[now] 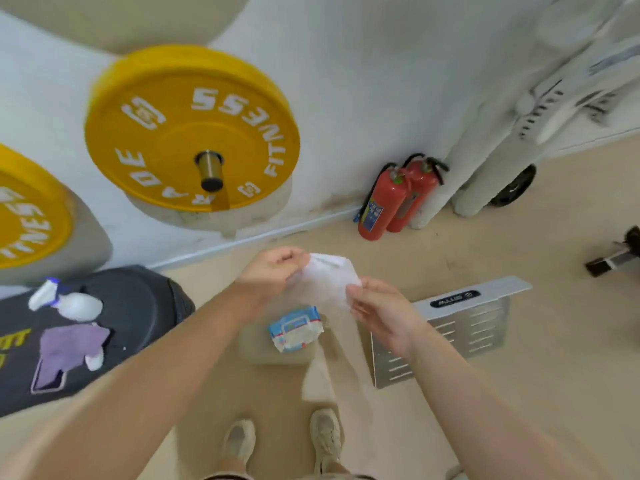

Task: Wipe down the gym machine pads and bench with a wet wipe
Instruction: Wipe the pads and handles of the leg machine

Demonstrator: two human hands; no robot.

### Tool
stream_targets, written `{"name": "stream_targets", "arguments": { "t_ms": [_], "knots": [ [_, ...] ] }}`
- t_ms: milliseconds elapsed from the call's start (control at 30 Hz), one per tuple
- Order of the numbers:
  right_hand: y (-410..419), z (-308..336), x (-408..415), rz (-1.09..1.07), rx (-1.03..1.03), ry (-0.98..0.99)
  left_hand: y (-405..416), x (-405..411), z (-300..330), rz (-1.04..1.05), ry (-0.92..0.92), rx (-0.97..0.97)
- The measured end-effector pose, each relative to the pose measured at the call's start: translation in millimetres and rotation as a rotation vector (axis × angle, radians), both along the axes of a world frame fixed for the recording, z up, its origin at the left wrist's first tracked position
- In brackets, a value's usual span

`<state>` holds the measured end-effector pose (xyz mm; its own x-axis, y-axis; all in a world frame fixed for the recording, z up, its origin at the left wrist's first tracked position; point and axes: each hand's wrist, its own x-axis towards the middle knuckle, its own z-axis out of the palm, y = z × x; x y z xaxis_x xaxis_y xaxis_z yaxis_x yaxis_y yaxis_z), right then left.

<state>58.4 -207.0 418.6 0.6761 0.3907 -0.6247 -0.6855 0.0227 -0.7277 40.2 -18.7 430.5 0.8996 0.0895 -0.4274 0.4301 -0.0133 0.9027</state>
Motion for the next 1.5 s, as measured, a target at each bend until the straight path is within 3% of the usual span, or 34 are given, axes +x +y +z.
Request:
{"name": "stream_targets", "arguments": {
  "t_ms": [100, 200, 333, 500, 733, 833, 933, 1067, 1267, 1500],
  "knots": [
    [11.2, 31.4, -24.1, -0.234, 0.155, -0.027, 16.2, -16.3, 26.9, -0.044, -0.015, -0.006],
    [20.0, 46.5, -59.6, -0.394, 0.155, -0.135, 17.2, -36.3, 37.6, -0.145, 0.005, -0.005],
    [23.7, 48.8, -118.2, -0.597, 0.069, -0.175, 3.5, -67.5, 40.9, -0.257, -0.159, 0.225],
    [1.3, 54.0, -218.0, -0.854, -0.070, -0.141, -64.2, -129.4, 51.1, -0.788, -0.238, 0.181],
    [-72.5, 80.1, -387.5, -1.214, -0.147, -0.195, -185.1, -240.6, 59.2, -1.323, -0.292, 0.123],
    [-92.7, 77.3, -458.7, -1.335, -0.326, -0.225, -230.6, -310.5, 64.3, -1.457, -0.132, 0.009],
    [-106.7, 68.8, -516.1, -1.331, -0.658, -0.253, -270.2, -373.0, 58.6, -1.444, 0.176, -0.131],
    [-142.7, 54.1, -617.9, -1.169, -1.026, -0.238, -323.7, -471.1, 45.1, -1.594, 0.188, -0.129],
    [-220.0, 53.4, -770.7, -1.338, -1.054, -0.113, -402.7, -604.2, 40.3, -1.710, 0.082, -0.024],
    [-324.6, 61.0, -853.8, -1.276, -1.205, -0.112, -491.7, -683.6, 56.2, -1.871, -0.054, -0.005]
  ]
}}
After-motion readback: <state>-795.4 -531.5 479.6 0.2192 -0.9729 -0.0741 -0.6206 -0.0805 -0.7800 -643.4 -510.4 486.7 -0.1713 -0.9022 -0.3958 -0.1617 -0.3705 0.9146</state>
